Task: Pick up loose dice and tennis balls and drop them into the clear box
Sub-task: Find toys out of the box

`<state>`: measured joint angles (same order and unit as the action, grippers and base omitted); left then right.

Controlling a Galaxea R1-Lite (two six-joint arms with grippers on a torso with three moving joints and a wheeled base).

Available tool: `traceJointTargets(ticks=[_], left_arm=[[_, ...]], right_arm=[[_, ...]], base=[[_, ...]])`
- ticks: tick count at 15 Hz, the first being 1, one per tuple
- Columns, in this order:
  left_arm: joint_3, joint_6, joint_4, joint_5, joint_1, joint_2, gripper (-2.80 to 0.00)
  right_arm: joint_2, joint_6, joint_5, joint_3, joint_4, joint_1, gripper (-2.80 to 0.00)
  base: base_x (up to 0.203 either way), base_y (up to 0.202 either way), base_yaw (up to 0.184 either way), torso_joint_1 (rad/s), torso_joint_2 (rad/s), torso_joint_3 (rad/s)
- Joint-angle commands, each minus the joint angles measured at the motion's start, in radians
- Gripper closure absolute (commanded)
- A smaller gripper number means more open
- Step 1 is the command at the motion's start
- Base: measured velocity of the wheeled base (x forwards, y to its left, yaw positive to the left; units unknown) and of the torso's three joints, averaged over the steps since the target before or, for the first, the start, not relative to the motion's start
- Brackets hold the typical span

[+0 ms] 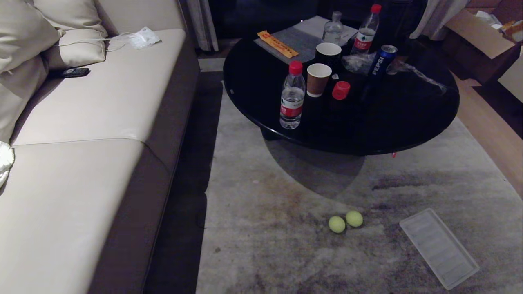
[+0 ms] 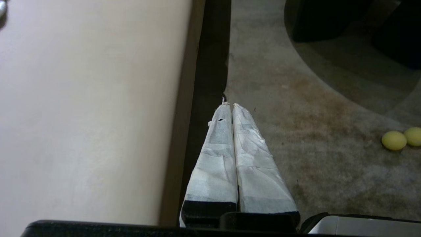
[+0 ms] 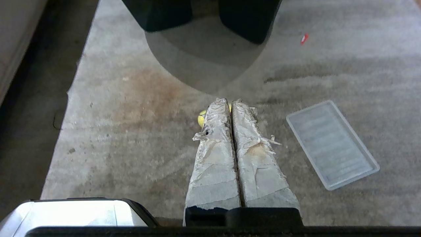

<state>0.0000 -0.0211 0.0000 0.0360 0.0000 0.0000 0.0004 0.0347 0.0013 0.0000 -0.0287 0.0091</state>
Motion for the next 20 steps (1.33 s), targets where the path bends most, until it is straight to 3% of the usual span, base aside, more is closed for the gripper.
traceJointTargets(ticks=[1,20], left_arm=[[0.002,0.000,0.000,0.001,0.000,0.002,0.00],[0.002,0.000,0.000,0.001,0.000,0.002,0.00]], right_arm=[[0.000,0.001,0.000,0.011,0.000,0.000,0.00],[0.000,0.001,0.000,0.011,0.000,0.000,0.00]], base=[[0.000,0.000,0.000,0.000,0.00,-0.192],[0.000,0.000,0.000,0.002,0.00,-0.198]])
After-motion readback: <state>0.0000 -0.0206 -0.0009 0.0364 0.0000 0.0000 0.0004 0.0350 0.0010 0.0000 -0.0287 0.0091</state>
